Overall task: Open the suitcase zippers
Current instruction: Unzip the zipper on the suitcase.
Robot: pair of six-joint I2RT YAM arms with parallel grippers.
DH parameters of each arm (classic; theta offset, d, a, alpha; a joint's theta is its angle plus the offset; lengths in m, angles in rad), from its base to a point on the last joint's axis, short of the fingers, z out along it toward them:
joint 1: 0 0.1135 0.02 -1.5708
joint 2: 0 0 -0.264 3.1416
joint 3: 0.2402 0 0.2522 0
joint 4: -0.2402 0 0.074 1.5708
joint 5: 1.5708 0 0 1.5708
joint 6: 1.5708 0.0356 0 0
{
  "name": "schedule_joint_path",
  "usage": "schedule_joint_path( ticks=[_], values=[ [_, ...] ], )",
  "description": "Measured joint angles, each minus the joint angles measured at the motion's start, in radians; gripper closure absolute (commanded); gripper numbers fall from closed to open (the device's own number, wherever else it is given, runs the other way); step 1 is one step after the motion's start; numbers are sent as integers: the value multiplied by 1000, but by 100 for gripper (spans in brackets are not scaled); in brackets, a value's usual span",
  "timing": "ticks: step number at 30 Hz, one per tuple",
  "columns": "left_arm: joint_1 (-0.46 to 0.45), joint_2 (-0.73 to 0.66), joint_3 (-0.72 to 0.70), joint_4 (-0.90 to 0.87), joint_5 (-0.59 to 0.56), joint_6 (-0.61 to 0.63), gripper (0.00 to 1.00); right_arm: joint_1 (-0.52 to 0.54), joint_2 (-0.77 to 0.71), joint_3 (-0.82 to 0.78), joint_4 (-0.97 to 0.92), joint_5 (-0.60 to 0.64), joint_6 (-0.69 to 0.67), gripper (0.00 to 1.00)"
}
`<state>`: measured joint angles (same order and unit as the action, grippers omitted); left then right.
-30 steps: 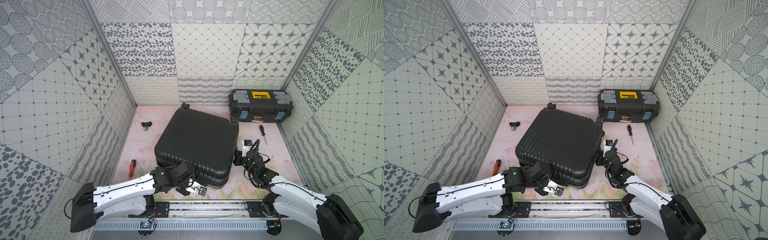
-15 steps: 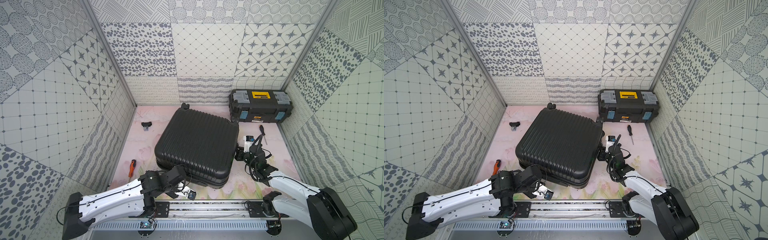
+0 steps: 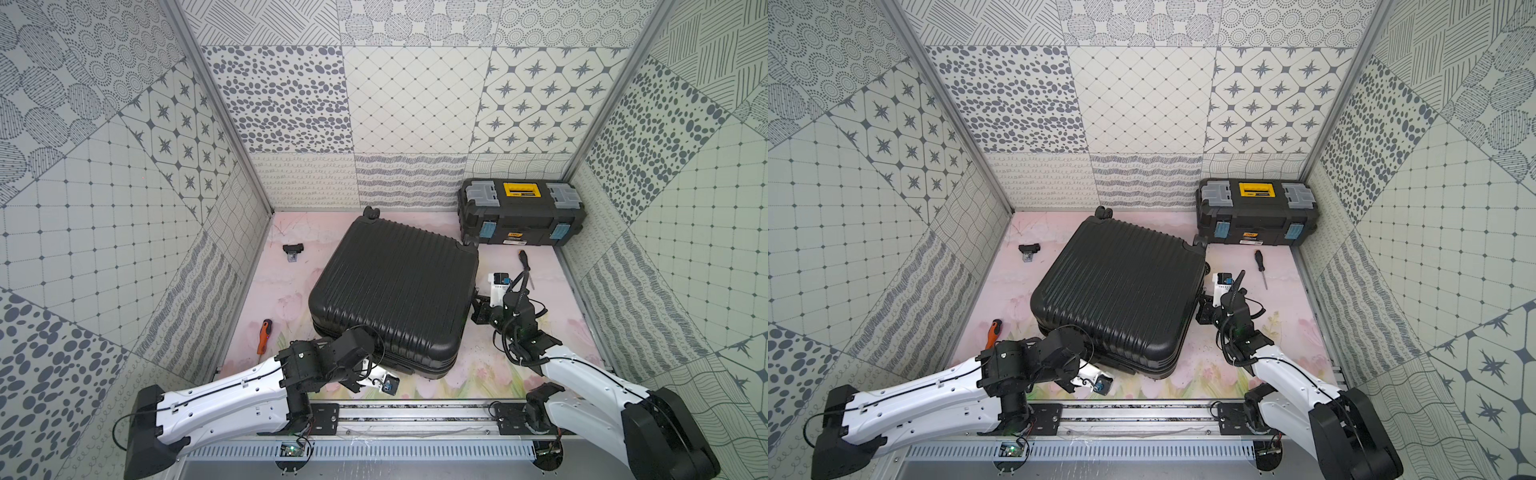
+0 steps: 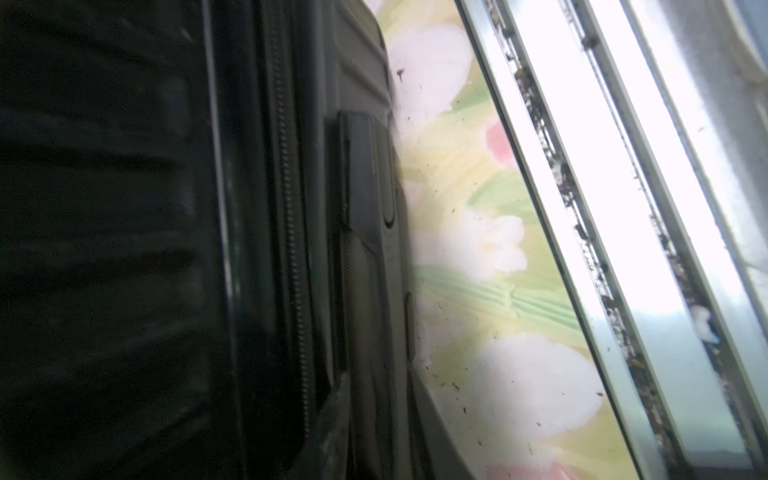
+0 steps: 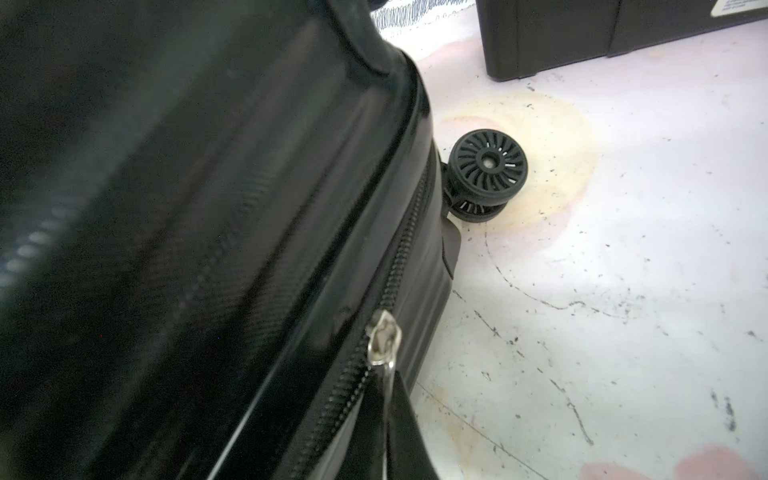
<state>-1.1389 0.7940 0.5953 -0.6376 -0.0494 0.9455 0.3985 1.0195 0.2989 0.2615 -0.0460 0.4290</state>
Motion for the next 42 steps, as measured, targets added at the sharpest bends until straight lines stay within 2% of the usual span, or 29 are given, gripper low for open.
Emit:
schedule_joint_path(
  ticks=[11, 19, 23, 24, 25, 29, 34, 42],
  values=[
    [-23, 169, 16, 89, 53, -59, 79, -1, 8, 0, 5, -11, 5, 100],
    [-46, 262, 12, 144, 55, -125, 73, -1, 19, 0, 17, -14, 10, 100],
    [-48, 302, 7, 166, 31, -152, 80, -2, 19, 0, 17, -13, 10, 100],
    [-50, 311, 6, 173, 18, -156, 93, -2, 19, 0, 18, -13, 10, 100],
    [-51, 318, 6, 178, 12, -161, 100, -2, 19, 0, 18, -14, 10, 100],
    [-51, 343, 21, 182, -13, -193, 100, -3, 21, 0, 19, -4, 10, 100],
    [-51, 326, 27, 162, -23, -195, 100, -11, 21, 0, 15, 23, 7, 100],
    [-51, 189, 11, 47, -35, -155, 100, -66, 89, 29, 45, -25, 6, 100]
  ],
)
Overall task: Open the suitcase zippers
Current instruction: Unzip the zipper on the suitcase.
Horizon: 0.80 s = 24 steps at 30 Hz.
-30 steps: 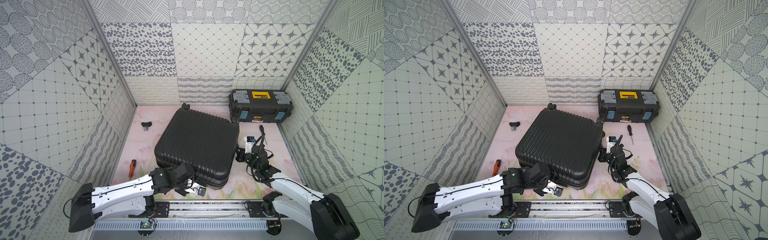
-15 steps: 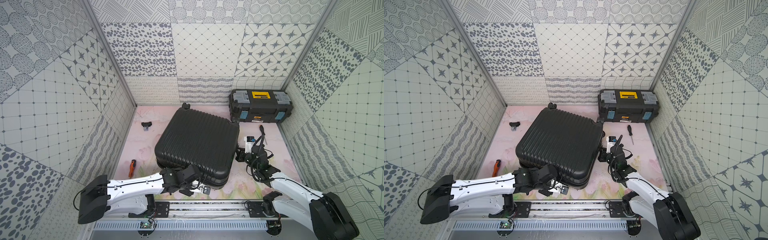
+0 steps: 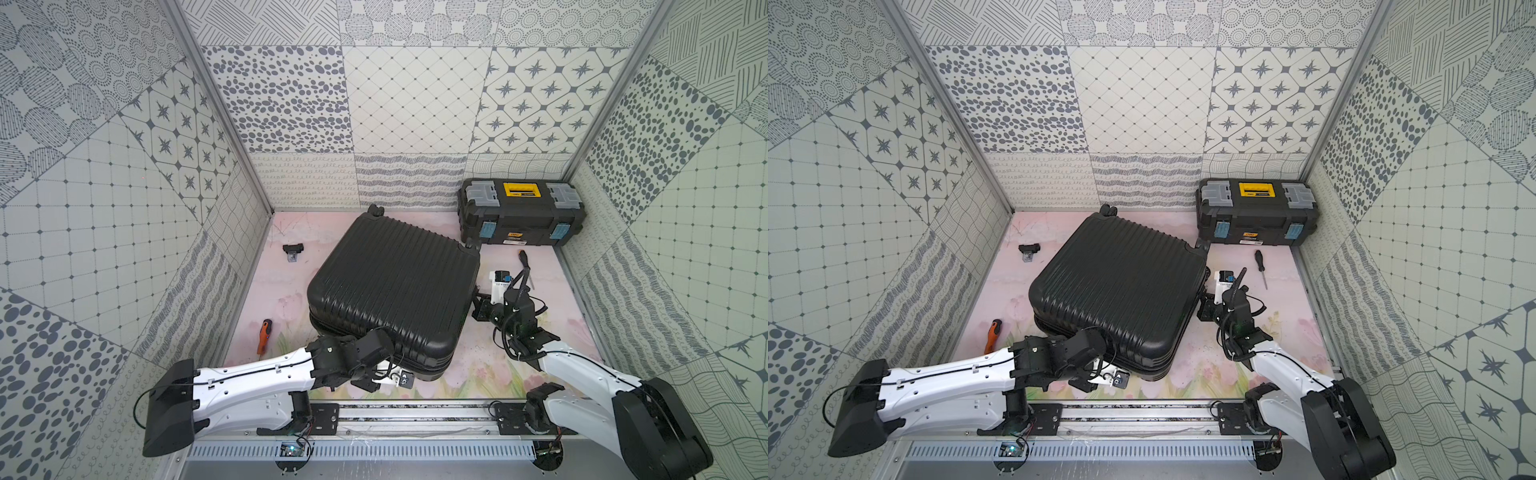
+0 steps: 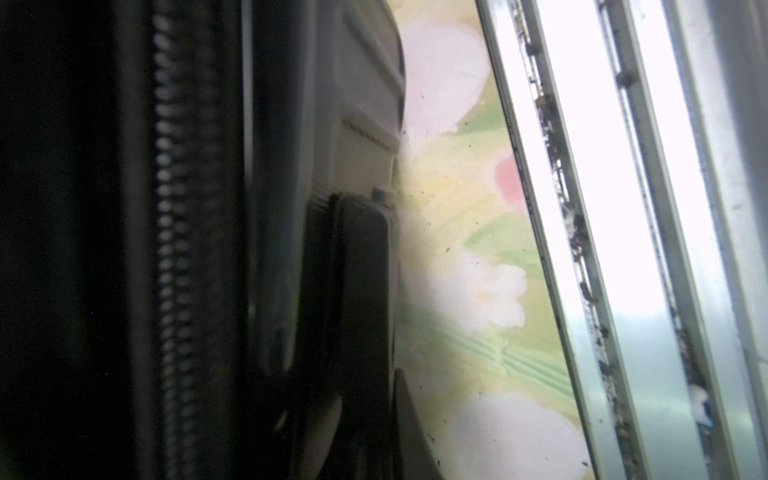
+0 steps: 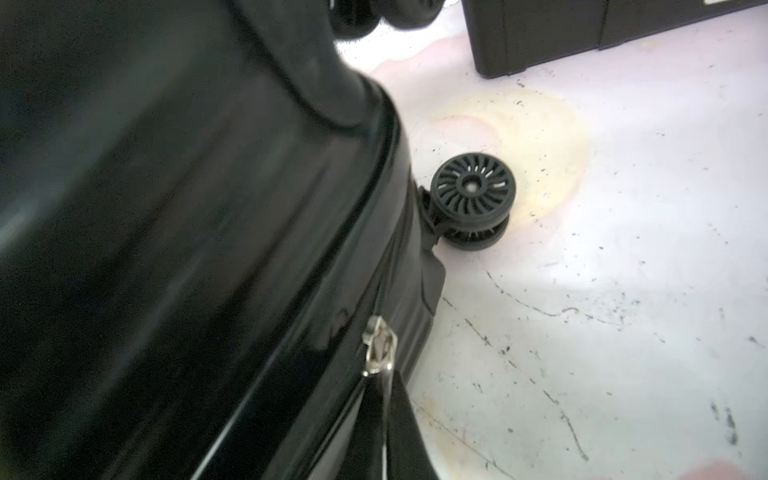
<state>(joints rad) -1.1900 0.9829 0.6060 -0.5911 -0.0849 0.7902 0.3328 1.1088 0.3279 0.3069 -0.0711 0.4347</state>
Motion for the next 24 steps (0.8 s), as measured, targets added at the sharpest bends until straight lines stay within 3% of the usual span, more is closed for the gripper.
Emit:
schedule_joint_path(
  ticks=[18, 21, 24],
  values=[
    [1, -96, -64, 40, -54, 57, 100, -161, 389, 331, -47, -274, -67, 100],
    [2, -99, -68, 41, -61, 55, 100, -164, 429, 378, -73, -303, -77, 76],
    [2, -96, -73, 1, -52, 52, 100, -200, 465, 438, -66, -303, -68, 66]
  ],
)
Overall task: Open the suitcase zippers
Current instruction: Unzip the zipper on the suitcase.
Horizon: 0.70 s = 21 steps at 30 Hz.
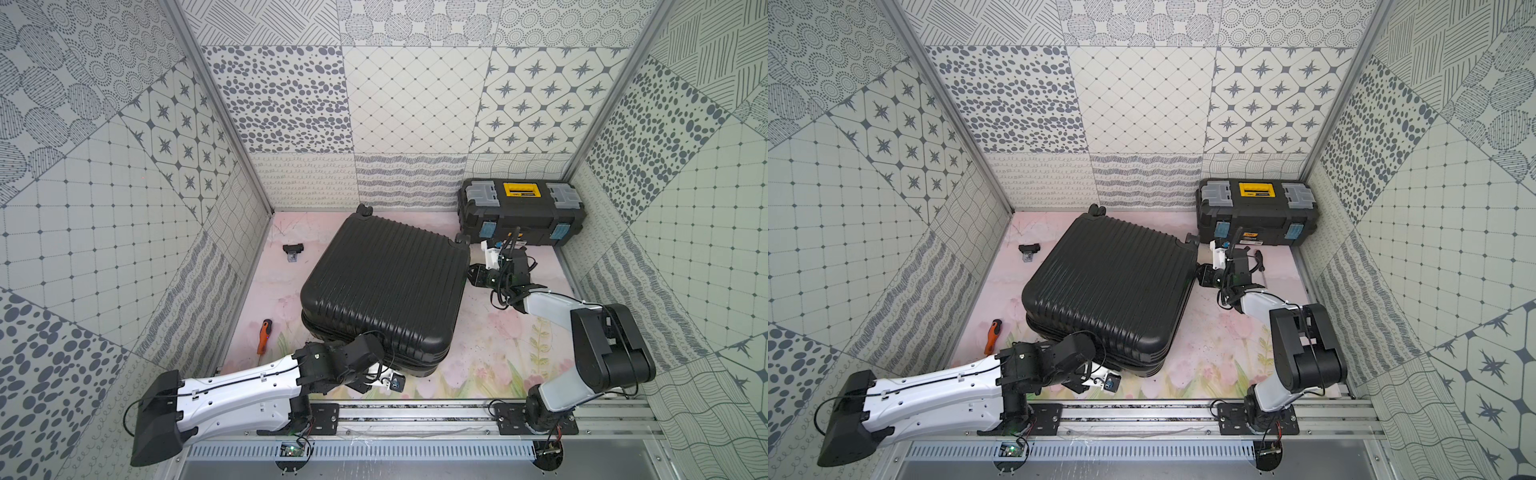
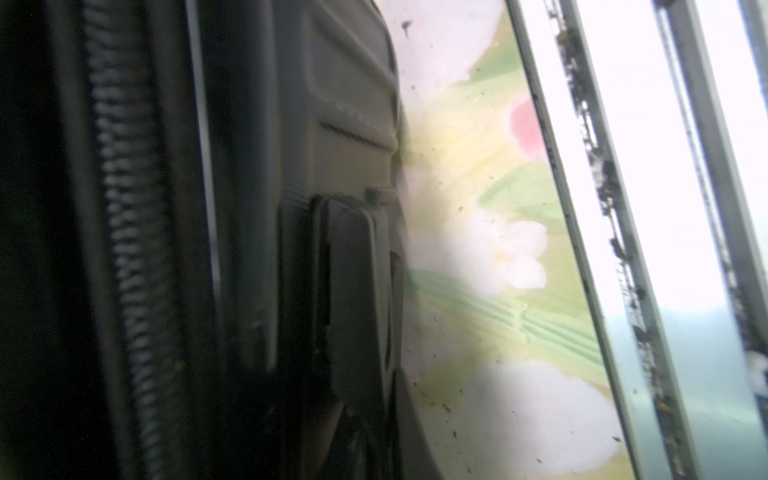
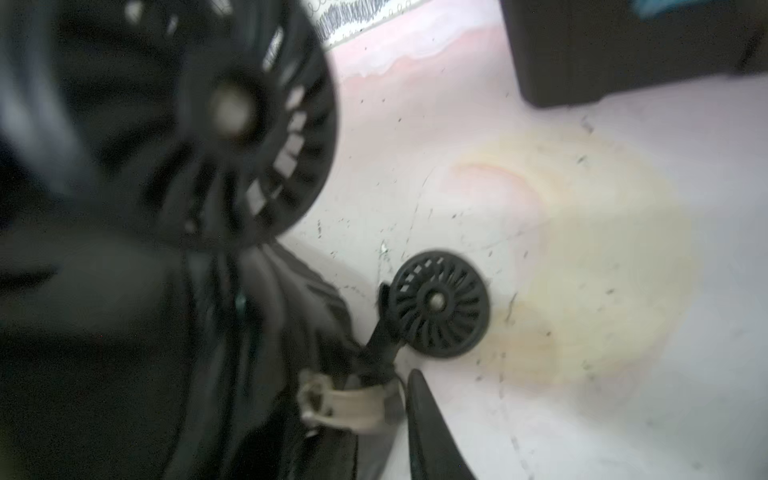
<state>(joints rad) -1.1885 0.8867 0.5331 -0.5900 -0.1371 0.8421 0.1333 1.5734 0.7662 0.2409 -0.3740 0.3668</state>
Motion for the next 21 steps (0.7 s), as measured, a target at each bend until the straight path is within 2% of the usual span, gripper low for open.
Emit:
schedule_joint_path(
  ticks=[3, 6, 12, 15, 19, 21],
  values=[
    [0, 8, -2, -50, 8, -12, 100, -26, -16, 21, 46, 19, 14, 62],
    [0, 27, 19, -66, 10, -29, 100, 2, -71, 19, 25, 49, 23, 62],
    [-17, 153, 137, -111, 27, -121, 100, 110, -245, 26, -179, 196, 23, 67],
    [-32, 290, 241, -107, 25, -221, 100, 131, -325, 37, -294, 269, 23, 68],
    [-83, 482, 353, -28, -27, -340, 93, 149, -385, 79, -446, 315, 31, 65],
    [-114, 575, 402, 10, -57, -395, 84, 136, -358, 138, -527, 314, 32, 63]
  ],
)
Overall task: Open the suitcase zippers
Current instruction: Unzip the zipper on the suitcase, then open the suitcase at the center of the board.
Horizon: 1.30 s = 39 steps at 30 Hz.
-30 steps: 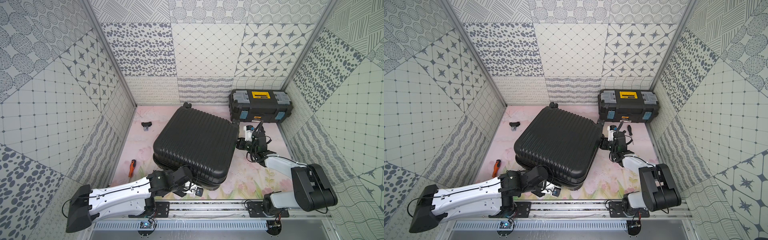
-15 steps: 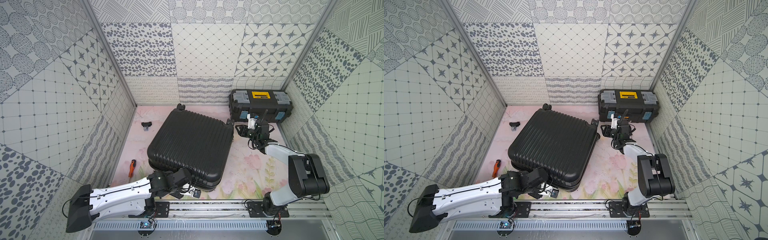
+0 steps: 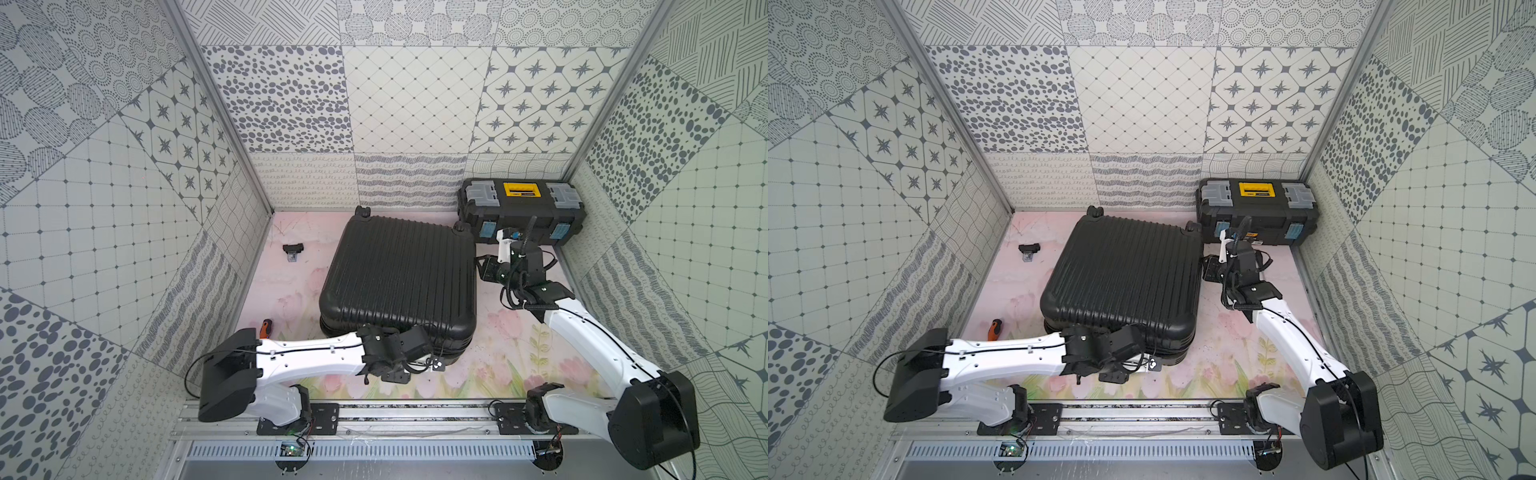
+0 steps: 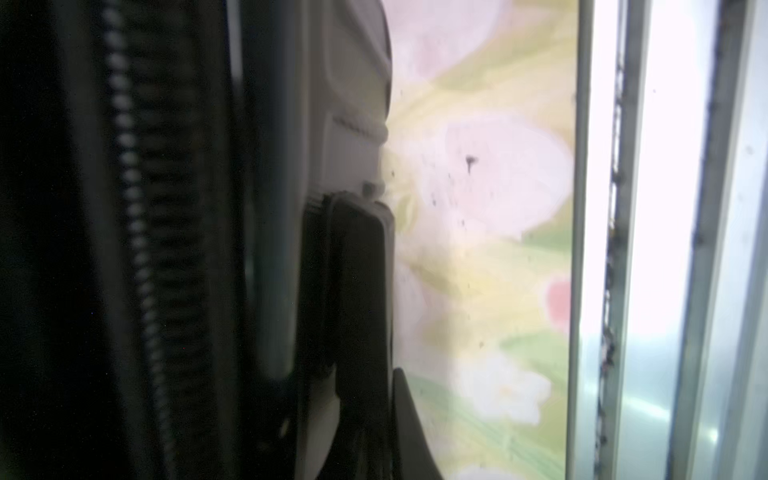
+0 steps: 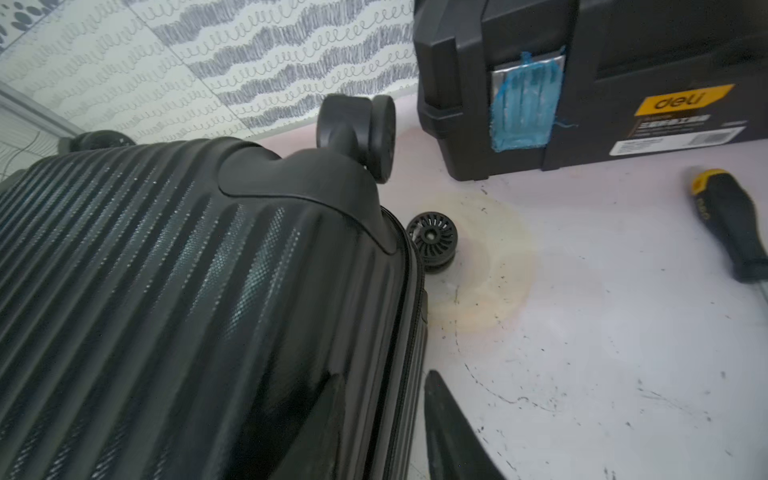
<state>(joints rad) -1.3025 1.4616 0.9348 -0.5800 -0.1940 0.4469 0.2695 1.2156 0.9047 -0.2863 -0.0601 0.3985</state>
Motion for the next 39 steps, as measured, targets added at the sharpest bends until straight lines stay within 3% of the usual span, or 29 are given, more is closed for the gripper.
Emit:
schedule_joint_path(
  ticks=[4, 8, 15, 21, 25, 30, 32, 34, 39],
  values=[
    [-37, 125, 97, 25, -38, -91, 63, -23, 89, 102, -78, -28, 0, 63],
    [-55, 164, 179, 20, -56, -184, 52, -23, 115, 132, -107, -43, 7, 61],
    [-66, 72, 302, -95, -42, -353, 48, -15, 22, 128, -190, 0, 34, 56],
    [-11, -160, 342, -222, 19, -502, 51, -13, -144, 65, -204, 56, 91, 56],
    [222, -335, 335, -274, 68, -613, 49, -58, -176, -42, -193, 4, 141, 68],
    [678, -468, 249, -299, 158, -743, 48, -176, -215, -265, -171, -147, 238, 100],
    [851, -493, 195, -302, 196, -798, 48, -181, -261, -332, -171, -206, 269, 100],
    [965, -500, 148, -307, 210, -851, 48, -181, -319, -364, -184, -254, 281, 100],
    [1160, -528, 37, -288, 245, -990, 48, -180, -498, -367, -219, -323, 272, 100]
  ],
)
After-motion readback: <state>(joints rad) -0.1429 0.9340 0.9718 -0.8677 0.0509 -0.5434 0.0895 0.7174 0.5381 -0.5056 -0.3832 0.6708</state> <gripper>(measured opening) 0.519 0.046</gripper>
